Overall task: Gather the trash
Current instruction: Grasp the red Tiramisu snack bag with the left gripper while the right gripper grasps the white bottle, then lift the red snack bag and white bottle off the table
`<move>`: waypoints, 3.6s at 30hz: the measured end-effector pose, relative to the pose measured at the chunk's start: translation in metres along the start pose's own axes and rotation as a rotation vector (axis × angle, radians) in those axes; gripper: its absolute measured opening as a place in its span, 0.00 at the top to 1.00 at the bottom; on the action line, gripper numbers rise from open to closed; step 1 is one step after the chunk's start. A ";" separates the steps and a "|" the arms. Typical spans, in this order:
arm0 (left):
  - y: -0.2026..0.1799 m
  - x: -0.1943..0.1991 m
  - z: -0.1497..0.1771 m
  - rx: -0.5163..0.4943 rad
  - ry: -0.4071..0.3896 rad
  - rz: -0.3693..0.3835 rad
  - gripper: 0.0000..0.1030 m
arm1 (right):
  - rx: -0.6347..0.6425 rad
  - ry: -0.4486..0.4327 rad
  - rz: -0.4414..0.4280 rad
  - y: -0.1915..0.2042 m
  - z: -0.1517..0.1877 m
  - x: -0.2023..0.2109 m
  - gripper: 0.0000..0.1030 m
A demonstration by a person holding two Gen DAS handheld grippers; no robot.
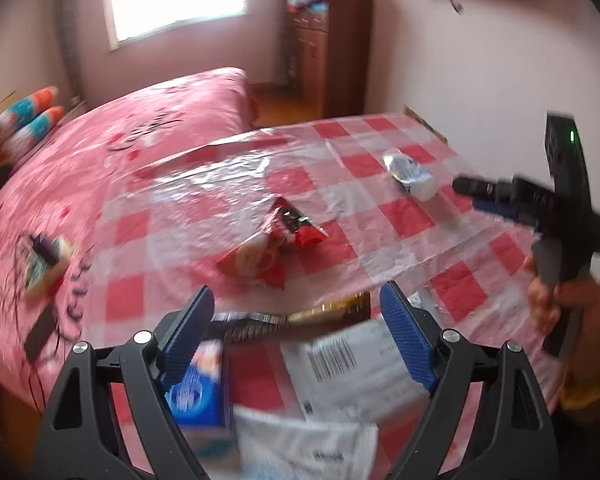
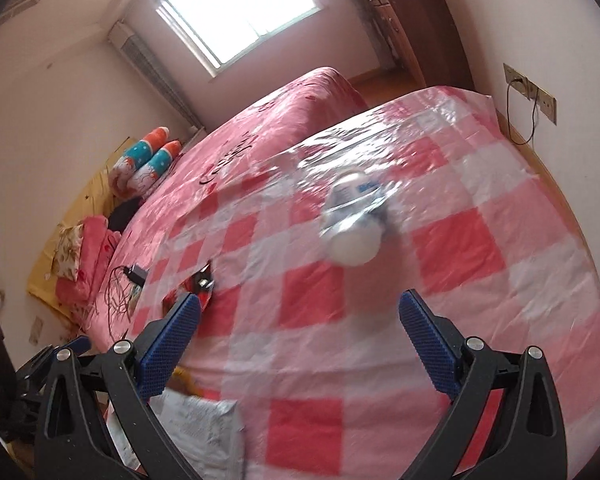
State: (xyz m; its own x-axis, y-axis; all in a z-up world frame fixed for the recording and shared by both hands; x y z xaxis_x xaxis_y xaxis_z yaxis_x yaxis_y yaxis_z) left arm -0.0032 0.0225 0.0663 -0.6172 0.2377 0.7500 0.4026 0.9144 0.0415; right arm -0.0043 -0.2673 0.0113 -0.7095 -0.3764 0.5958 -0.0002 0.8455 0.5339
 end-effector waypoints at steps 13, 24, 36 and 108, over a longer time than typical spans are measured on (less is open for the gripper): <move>0.022 -0.076 -0.027 -0.080 0.100 0.029 0.20 | 0.146 0.079 0.145 -0.003 -0.034 -0.069 0.19; 0.027 -0.105 -0.029 -0.098 0.153 0.058 0.28 | 0.192 0.086 0.215 -0.004 -0.042 -0.089 0.20; 0.013 -0.118 -0.033 -0.124 0.149 0.050 0.48 | 0.262 0.104 0.263 0.003 -0.038 -0.096 0.41; 0.033 0.051 0.077 0.267 -0.053 0.176 0.63 | 0.395 0.101 -0.056 0.137 0.091 0.026 0.41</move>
State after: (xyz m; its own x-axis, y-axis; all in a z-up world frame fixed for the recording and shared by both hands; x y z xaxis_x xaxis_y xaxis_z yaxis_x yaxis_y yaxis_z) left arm -0.0733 0.0904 0.0553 -0.5911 0.4101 0.6946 0.3188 0.9098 -0.2658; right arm -0.0872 -0.1268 0.0457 -0.6278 -0.4446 0.6389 -0.3213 0.8956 0.3076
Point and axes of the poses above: each gripper's, at about its wrist camera, not at the fingertips, and x roughly against the way its jaws point, y to its left, z to its underside, the point moved 3 cm from there along -x, roughly the way its jaws point, and after that the axes turned 1 degree about -z, right-handed, at the moved point
